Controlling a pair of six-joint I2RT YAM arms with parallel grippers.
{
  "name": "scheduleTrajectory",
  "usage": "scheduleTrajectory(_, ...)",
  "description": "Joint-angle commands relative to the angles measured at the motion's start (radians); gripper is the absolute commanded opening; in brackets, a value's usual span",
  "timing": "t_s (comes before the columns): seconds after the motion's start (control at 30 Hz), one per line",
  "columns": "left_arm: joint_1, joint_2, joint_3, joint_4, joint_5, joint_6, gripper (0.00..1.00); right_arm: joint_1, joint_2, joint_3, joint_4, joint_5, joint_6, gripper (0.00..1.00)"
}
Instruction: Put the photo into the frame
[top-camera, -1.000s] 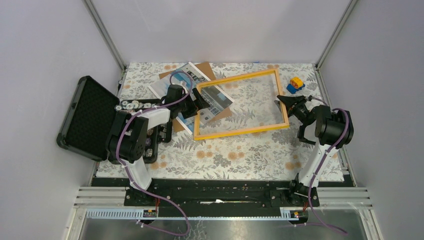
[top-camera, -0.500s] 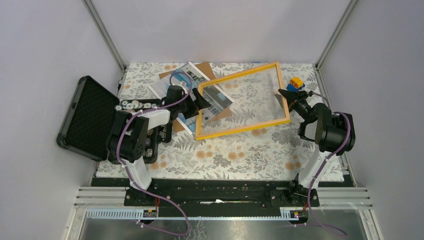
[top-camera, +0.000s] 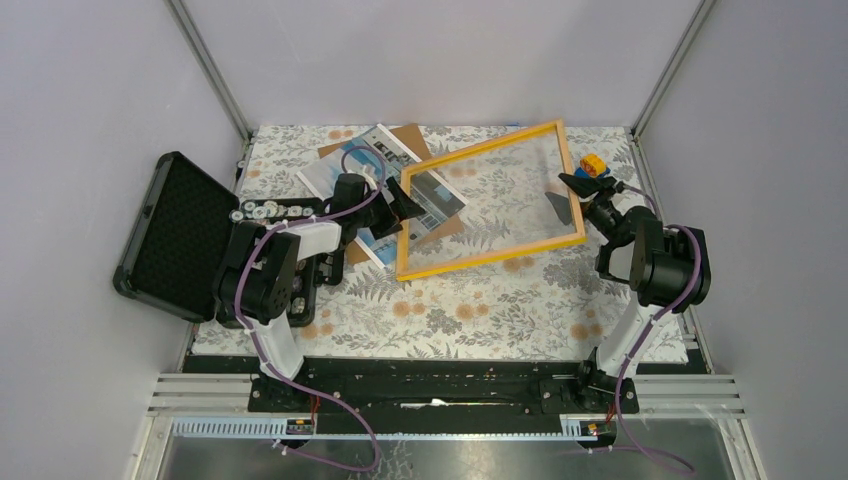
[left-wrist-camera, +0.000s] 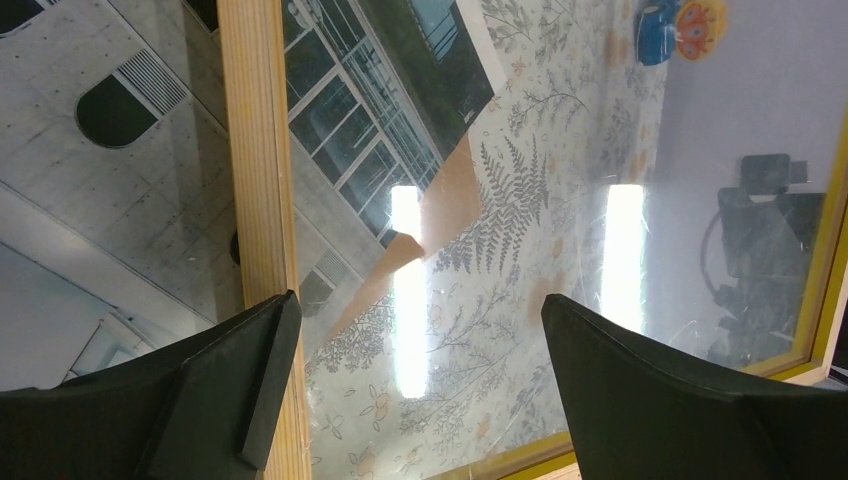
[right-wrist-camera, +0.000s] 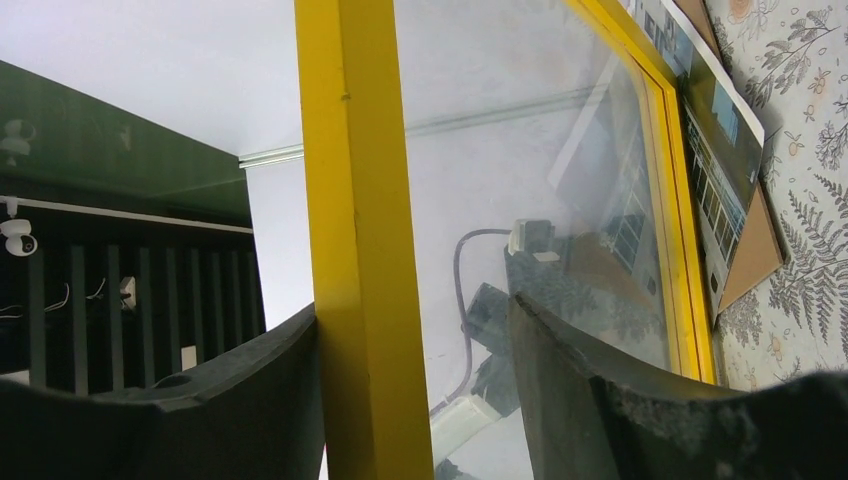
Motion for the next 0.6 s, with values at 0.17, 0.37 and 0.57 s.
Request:
scheduleTrajectory(0.17,-0.088,0.026,0.017,-0.089,0.043,0.044,0.99,0.040,-0.014,-0.005,0.136,-0.060,-0.029,0.67)
scheduleTrajectory(0.37,-0.120,0.036,0.063,-0.134,0.018,0.079,0.99,0.041,-0.017,-0.006,0.137,-0.065,-0.030,0.68)
scheduleTrajectory(0.57,-0.123,0.063,0.078,-0.080,0.103,0.057,0.99,0.041,-0.013,0.000,0.137,-0.064,-0.030,0.68)
